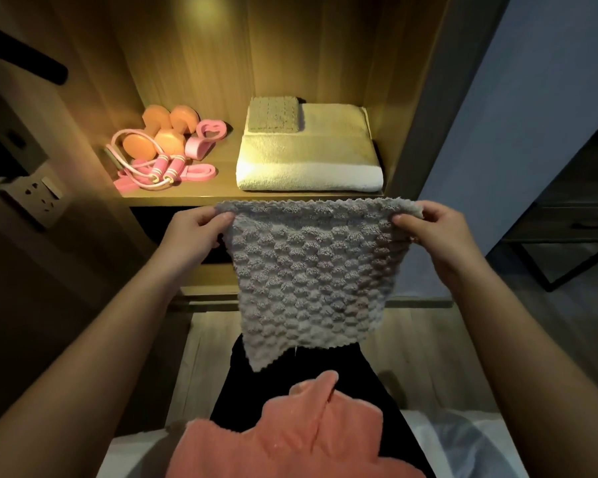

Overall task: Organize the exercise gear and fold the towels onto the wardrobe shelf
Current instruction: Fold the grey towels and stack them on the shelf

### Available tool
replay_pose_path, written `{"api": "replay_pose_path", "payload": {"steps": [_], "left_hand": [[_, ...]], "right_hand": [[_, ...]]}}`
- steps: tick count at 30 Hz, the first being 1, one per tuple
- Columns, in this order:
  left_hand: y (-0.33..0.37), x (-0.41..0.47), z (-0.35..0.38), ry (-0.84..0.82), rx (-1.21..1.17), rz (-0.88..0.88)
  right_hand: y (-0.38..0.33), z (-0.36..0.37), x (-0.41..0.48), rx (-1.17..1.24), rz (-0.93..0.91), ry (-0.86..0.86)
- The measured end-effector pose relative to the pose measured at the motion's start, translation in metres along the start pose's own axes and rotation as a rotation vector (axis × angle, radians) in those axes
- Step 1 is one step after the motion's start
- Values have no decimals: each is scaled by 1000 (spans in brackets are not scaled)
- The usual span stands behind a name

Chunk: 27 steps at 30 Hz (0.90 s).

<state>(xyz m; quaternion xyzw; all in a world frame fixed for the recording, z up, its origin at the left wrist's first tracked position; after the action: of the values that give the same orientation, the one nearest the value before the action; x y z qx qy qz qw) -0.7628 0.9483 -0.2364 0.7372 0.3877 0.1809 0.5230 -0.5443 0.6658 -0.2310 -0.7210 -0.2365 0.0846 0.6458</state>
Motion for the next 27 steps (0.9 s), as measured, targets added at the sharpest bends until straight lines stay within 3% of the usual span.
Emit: {"api": "replay_pose_path", "payload": {"steps": [3,5,9,15,21,27], "left_hand": [[10,35,-2,81,83,-10],[12,57,5,39,51,-44],[8,96,27,-40,-144,-169],[9,163,58,-120,-453,-271],[27,231,75,-23,-578,-199],[9,291,97,198,-554,-292]], "right_hand": [[7,6,30,-36,9,28],[19,10,50,-45,47,46],[42,23,91,-54,71,61],[69,61,158,211,137,72],[81,88,232,440,172,192],[107,119,279,374,216,297]]}}
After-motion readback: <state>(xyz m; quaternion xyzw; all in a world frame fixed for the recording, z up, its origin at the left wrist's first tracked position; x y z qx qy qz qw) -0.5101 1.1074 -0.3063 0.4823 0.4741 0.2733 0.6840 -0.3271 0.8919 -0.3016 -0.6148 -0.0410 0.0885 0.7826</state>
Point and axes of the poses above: each hand's wrist, its own x-axis towards the middle knuckle, its own z-axis out of the palm, y = z × x, the point moved 7 cm from there along x, towards the middle knuckle, and after that the axes turned 10 degrees about -z, right-handed, at the moved point
